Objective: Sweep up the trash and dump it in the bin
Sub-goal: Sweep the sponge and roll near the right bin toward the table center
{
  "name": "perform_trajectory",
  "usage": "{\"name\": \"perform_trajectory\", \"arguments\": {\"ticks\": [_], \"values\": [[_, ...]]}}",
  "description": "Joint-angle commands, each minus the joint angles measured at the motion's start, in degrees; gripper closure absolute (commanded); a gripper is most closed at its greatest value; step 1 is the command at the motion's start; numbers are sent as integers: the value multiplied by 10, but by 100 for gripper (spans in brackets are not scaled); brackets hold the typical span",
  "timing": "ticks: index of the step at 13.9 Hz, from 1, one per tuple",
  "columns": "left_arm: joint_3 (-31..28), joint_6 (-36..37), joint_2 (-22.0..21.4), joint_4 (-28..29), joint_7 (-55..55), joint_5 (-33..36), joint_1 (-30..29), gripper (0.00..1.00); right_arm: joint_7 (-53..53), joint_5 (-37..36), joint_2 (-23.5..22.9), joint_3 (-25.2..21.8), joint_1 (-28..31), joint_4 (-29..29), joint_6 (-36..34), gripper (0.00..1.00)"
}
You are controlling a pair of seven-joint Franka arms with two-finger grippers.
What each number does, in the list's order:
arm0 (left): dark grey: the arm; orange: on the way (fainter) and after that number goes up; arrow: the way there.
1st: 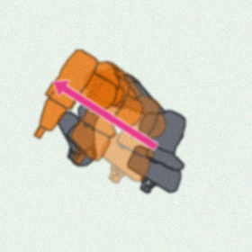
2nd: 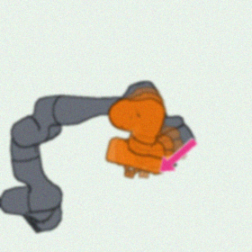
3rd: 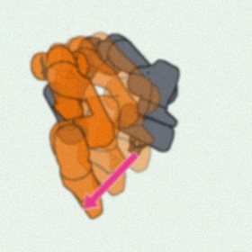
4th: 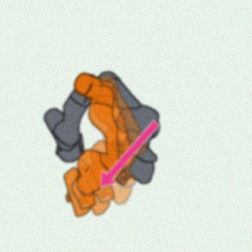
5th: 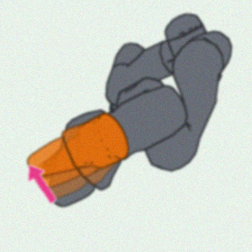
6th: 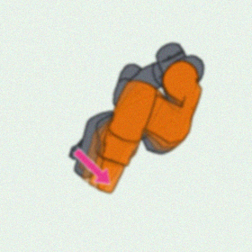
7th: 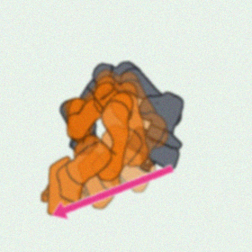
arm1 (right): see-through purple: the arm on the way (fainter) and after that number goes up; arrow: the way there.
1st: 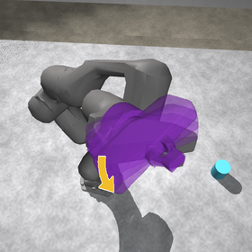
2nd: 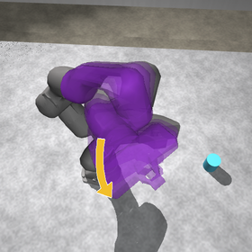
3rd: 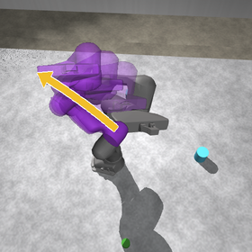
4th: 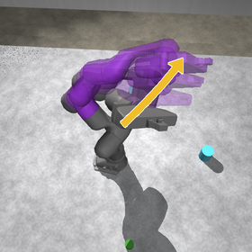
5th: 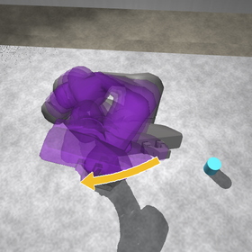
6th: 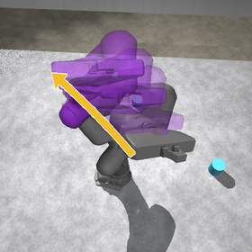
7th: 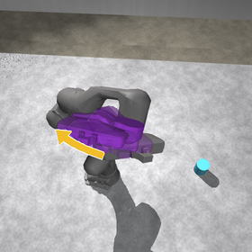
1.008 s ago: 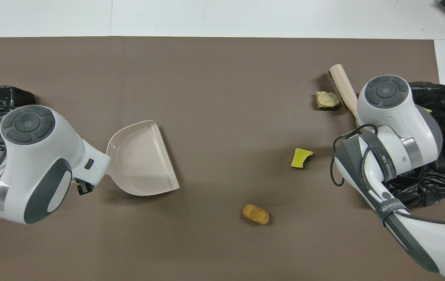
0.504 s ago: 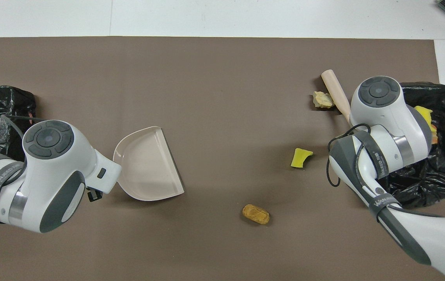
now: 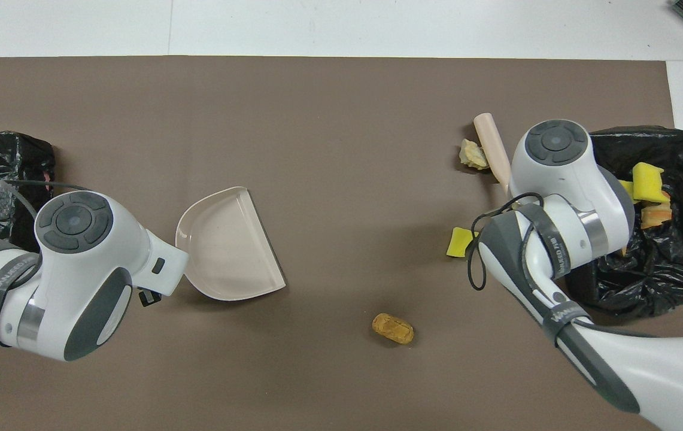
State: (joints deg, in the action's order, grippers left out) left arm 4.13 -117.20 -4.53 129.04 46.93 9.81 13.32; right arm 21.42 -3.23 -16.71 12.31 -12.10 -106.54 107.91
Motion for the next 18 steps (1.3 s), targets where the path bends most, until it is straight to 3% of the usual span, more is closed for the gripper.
{"name": "perform_trajectory", "arguments": {"ticks": [1, 5, 9, 14, 18], "values": [[-5, -17, -12, 9, -4, 11, 7, 100, 43, 25, 4, 1, -9, 41, -47, 100], [-5, -13, -13, 10, 1, 12, 3, 100, 52, 29, 79, 0, 12, 19, -111, 100], [-5, -21, -14, 13, 51, 11, -1, 100, 52, 29, 156, -2, 41, -79, -140, 100], [-5, -22, -12, 12, 72, 11, -4, 100, 49, 30, 265, -2, 69, -269, -46, 100], [-5, -18, -12, 15, 92, 10, -5, 100, 80, 56, 286, -1, 58, -313, -12, 100]]}}
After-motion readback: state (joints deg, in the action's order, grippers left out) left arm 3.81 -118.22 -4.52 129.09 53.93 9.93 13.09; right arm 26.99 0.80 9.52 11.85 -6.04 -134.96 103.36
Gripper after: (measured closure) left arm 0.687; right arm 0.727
